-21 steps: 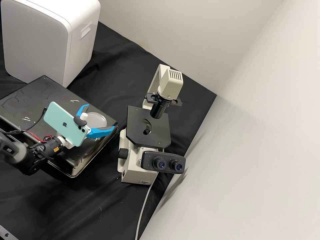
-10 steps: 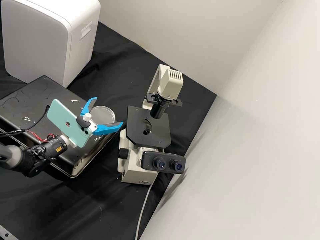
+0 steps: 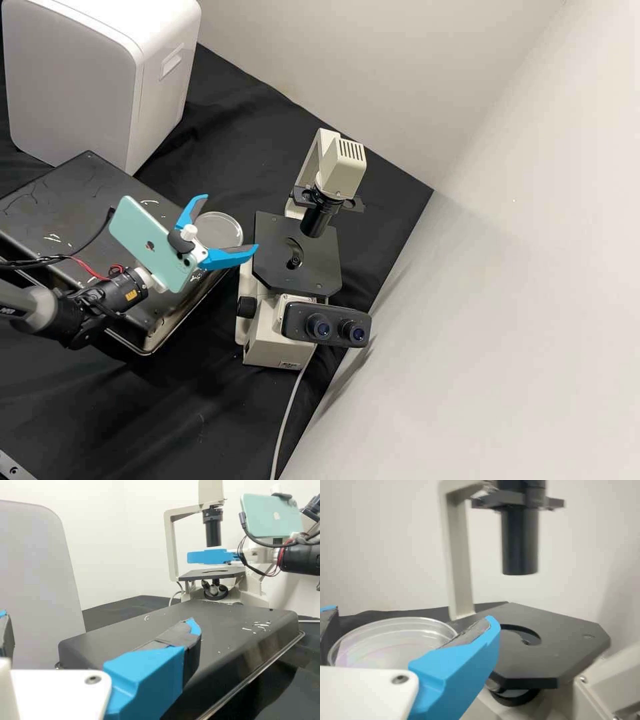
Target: Place the petri dish on the microscope
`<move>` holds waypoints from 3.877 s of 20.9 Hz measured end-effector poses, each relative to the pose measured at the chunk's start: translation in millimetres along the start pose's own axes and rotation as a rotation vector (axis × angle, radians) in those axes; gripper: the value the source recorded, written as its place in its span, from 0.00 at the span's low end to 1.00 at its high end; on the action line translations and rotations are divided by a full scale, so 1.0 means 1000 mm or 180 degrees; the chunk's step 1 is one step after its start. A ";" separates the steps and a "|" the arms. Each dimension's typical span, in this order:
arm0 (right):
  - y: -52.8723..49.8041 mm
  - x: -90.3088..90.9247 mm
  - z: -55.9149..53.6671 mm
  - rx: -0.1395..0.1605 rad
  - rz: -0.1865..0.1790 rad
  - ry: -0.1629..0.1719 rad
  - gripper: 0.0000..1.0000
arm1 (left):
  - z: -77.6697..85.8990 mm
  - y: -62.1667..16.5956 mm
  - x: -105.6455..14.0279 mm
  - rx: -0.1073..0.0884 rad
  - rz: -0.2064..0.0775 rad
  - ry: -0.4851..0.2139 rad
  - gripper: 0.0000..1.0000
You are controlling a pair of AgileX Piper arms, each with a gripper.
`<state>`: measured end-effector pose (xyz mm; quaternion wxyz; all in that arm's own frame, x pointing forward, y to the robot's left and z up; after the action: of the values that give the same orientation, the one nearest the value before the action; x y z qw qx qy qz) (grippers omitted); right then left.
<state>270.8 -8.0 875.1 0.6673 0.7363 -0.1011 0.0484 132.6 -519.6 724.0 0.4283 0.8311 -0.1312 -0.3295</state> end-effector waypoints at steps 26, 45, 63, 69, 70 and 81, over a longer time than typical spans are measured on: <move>0.019 0.084 0.041 -0.0101 0.0032 -0.0454 0.00 | -0.001 -0.0001 0.000 0.0009 -0.0003 0.0014 1.00; 0.009 0.121 0.064 -0.0311 0.0120 -0.0532 0.00 | -0.003 -0.0012 0.001 0.0026 -0.0026 0.0031 1.00; 0.003 0.132 0.068 -0.0406 0.0266 -0.0491 1.00 | -0.004 -0.0012 0.001 0.0026 -0.0026 0.0036 1.00; 0.002 0.132 0.067 -0.0446 0.0291 -0.0522 1.00 | -0.005 -0.0010 0.001 0.0011 -0.0022 0.0057 1.00; 0.001 0.132 0.067 -0.0444 0.0291 -0.0522 1.00 | -0.005 -0.0010 0.001 0.0011 -0.0022 0.0057 1.00; 0.001 0.132 0.067 -0.0444 0.0291 -0.0522 1.00 | -0.006 -0.0008 0.001 0.0007 -0.0019 0.0079 1.00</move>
<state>395.2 -85.9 896.6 0.7035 0.6842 -0.1920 0.0113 137.0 -515.6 725.6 0.4280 0.8360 -0.1238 -0.3202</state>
